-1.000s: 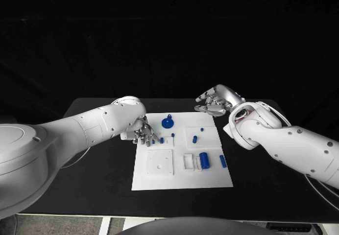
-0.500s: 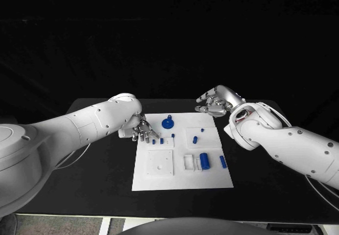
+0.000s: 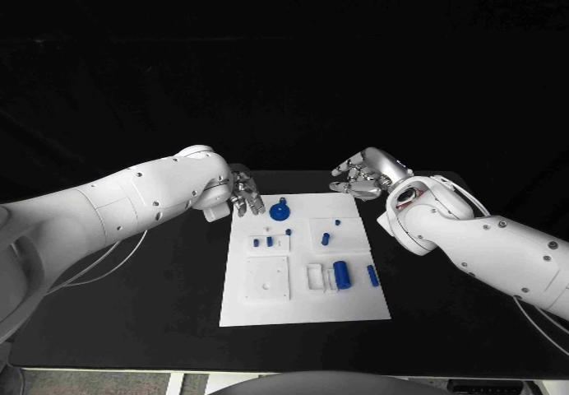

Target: Assemble the parts on the task board

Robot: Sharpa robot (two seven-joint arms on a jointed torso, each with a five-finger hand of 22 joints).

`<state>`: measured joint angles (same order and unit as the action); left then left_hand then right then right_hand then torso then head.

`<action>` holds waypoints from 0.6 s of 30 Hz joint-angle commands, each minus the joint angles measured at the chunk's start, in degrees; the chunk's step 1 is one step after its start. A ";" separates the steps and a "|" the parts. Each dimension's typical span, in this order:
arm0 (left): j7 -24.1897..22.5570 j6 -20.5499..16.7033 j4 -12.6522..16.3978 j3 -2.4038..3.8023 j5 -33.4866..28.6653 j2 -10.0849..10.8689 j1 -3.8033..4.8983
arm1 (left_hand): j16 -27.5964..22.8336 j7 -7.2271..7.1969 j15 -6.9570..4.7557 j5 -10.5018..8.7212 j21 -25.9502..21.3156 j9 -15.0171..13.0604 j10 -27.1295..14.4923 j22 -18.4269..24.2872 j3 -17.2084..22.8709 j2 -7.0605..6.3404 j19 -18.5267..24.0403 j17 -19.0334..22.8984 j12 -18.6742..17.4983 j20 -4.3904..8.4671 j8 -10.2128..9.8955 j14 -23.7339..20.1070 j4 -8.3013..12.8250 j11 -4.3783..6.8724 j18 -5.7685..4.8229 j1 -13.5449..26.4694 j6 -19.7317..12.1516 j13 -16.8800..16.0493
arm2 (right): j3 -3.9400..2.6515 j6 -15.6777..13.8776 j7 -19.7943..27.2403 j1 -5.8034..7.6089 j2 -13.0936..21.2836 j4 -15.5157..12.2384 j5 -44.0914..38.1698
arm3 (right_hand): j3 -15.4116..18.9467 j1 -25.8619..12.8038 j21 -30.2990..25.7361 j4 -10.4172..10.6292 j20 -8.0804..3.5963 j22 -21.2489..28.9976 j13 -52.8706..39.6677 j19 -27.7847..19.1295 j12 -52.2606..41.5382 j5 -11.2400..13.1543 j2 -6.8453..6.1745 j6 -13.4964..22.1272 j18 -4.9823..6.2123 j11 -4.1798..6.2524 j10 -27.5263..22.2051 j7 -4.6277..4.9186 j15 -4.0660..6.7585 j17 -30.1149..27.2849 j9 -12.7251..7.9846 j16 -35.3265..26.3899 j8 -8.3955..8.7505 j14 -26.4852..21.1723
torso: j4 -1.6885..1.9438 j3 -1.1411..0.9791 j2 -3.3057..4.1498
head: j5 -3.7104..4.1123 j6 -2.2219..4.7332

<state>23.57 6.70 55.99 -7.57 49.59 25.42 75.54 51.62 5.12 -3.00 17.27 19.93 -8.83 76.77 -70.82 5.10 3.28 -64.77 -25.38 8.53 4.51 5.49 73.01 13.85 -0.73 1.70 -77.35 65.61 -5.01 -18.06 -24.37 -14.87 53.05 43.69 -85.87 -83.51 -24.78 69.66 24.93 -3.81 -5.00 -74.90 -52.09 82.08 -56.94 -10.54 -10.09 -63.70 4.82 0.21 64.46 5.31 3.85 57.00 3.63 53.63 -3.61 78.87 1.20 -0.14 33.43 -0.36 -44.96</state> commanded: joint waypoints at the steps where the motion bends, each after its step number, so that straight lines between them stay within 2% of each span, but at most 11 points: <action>1: -14.58 -14.25 2.46 -0.20 4.39 0.35 0.17 | -3.81 0.23 0.29 -0.31 -0.75 1.79 -0.33 -0.72 1.27 -0.90 1.30 1.99 -2.01 -0.33 -0.34 -0.93 2.21 -0.38 0.60 -1.22 -0.36 1.42 | -0.03 -0.84 1.04 -0.02 0.18 0.47 0.14 | -0.56 -0.41 -1.35 -0.17 0.33 -2.02 1.00 -0.57 1.20 -0.40 -0.16 0.15 0.97 -0.05 -0.95 0.11 -0.19 -0.49 -0.03 -0.86 0.05 -0.72 | -0.10 0.04 0.07 | -0.05 0.60; 3: -18.09 -17.32 3.67 -0.60 7.40 0.61 0.16 | -7.68 0.27 0.82 -0.79 -1.43 2.71 -0.64 -1.08 1.93 -1.50 2.65 3.91 -3.20 -0.74 -1.01 -2.01 2.42 -0.93 0.82 -2.17 -0.53 1.49 | -0.03 -0.91 1.20 -0.02 0.25 0.67 0.34 | -0.66 -0.47 -3.87 -0.31 0.38 -1.44 2.61 -1.08 2.81 -0.36 -0.15 0.24 1.12 -0.04 -1.12 0.13 -0.22 -1.74 -0.02 -2.40 0.02 -1.40 | -0.12 0.04 0.09 | -0.05 0.84; 4: -19.83 -18.86 4.21 -0.86 9.20 0.69 0.14 | -10.58 0.14 1.08 -3.08 -2.13 3.30 -0.61 -1.08 2.32 -1.83 3.49 5.41 -4.04 -1.11 -1.51 -2.01 2.52 -0.94 0.99 -2.81 -0.51 1.48 | -0.03 -0.92 1.29 -0.02 0.27 0.74 0.48 | -0.67 -0.48 -5.82 -0.46 0.42 -0.96 3.78 -1.39 3.78 -0.32 -0.14 0.34 1.19 -0.01 -0.90 0.17 -0.25 -2.47 -0.02 -3.30 0.02 -1.74 | -0.11 0.02 0.08 | -0.04 0.94; 6: -22.89 -21.51 4.96 -1.40 13.10 0.68 0.02 | -15.65 -0.26 1.82 -6.37 -3.90 4.05 -1.89 -0.11 2.06 -2.48 4.08 7.84 -4.95 -1.98 -1.69 -1.68 2.11 -1.85 1.07 -1.80 -0.11 1.54 | -0.03 -0.98 1.55 -0.02 0.29 0.85 0.79 | -0.64 -0.56 -8.56 -0.65 0.49 -0.19 5.53 -1.78 5.03 -0.31 -0.07 0.55 1.20 -0.06 -1.00 0.26 -0.32 -3.08 -0.03 -4.10 0.03 -2.23 | -0.12 0.01 0.07 | -0.03 1.14; 8: -24.99 -23.03 5.30 -1.92 16.73 0.44 -0.18 | -18.75 -0.38 1.96 -6.77 -5.59 4.64 -2.87 1.36 1.51 -3.09 3.19 9.04 -5.08 -2.37 -1.86 0.26 2.05 -2.09 1.30 -1.27 0.17 1.59 | -0.03 -1.12 1.87 -0.02 0.27 0.92 1.09 | -0.91 -0.43 -10.70 -1.04 0.73 1.31 9.44 -2.46 8.71 -0.15 -0.12 1.06 1.06 -0.09 -1.14 0.40 -0.57 -5.30 -0.03 -6.53 0.04 -3.26 | -0.13 -0.01 0.07 | -0.08 1.49; 10: -26.34 -23.74 5.40 -2.56 19.79 0.07 -0.40 | -21.08 -0.87 2.08 -7.22 -7.50 5.05 -4.58 3.02 0.77 -3.67 1.98 9.36 -5.20 -2.56 -1.98 1.55 2.03 -2.56 1.33 -0.85 -1.25 1.65 | -0.03 -1.27 2.26 -0.02 0.23 1.01 1.45 | -1.28 -0.59 -11.84 -1.14 0.75 2.27 13.66 -2.18 12.89 -0.08 -0.07 1.15 0.91 -0.25 -1.25 0.51 -0.58 -6.91 -0.04 -7.69 0.06 -3.51 | -0.15 0.00 0.08 | -0.11 1.66; 12: -27.07 -24.05 5.40 -3.23 22.00 -0.27 -0.56 | -21.80 -0.57 2.27 -7.29 -8.16 5.00 -5.69 3.48 0.53 -3.80 1.71 9.35 -5.17 -2.68 -1.89 1.65 2.05 -2.92 1.32 -0.79 -1.30 1.62 | -0.03 -1.35 2.54 -0.02 0.20 1.10 1.74 | -1.74 -0.64 -13.42 -1.32 0.85 3.64 18.92 -2.22 17.82 0.10 -0.17 1.06 0.76 -0.39 0.04 0.59 -0.67 -8.90 0.00 -8.95 -0.04 -3.69 | -0.19 0.01 0.10 | -0.13 1.97; 15: -27.82 -23.89 5.06 -4.22 25.44 -1.03 -0.99 | -23.34 -0.87 2.45 -7.23 -9.37 5.10 -7.23 4.17 0.16 -4.08 1.57 9.47 -5.22 -2.89 -1.97 1.29 2.10 -3.23 1.25 -0.79 -1.75 1.65 | -0.03 -1.60 3.08 -0.01 0.14 1.32 2.27 | -2.30 -0.60 -15.16 -1.51 1.01 5.18 27.60 -2.03 26.35 0.85 -0.36 1.38 0.57 -0.96 1.03 0.79 -1.03 -10.86 -0.05 -9.55 0.10 -4.09 | -0.16 0.01 0.15 | -0.04 2.10; 18: -28.12 -23.41 4.63 -4.86 27.90 -1.67 -1.46 | -28.95 -0.81 3.34 -7.23 -12.61 5.13 -7.13 6.23 -0.03 -3.86 2.55 11.37 -5.32 -3.79 -1.93 0.04 2.05 -3.39 1.10 -0.77 -2.16 1.68 | -0.03 -1.85 3.67 -0.01 0.11 1.52 2.83 | -2.11 -0.17 -17.74 -1.76 1.56 7.04 34.88 -3.36 32.34 0.87 -0.16 1.36 0.40 -1.37 3.57 0.95 -1.60 -13.24 -0.05 -11.16 0.10 -6.43 | -0.19 -0.04 0.18 | 0.08 2.18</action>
<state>-1.06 -14.67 60.75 -12.45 71.07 23.94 74.15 23.06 4.38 0.17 10.23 7.54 -3.75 69.40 -64.71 5.41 -0.32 -62.46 -14.16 3.44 0.99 3.72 73.39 15.99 -4.01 2.66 -78.39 63.65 -3.39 -18.06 -25.47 -13.02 53.05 43.85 -84.38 -81.71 -26.85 69.44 7.25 -5.37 -3.37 -67.90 -17.69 78.76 -25.02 -9.77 -10.33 -62.57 5.31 -1.17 67.78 6.05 2.27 43.83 3.63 42.55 -3.61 72.55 1.02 -0.14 33.55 -0.40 -42.91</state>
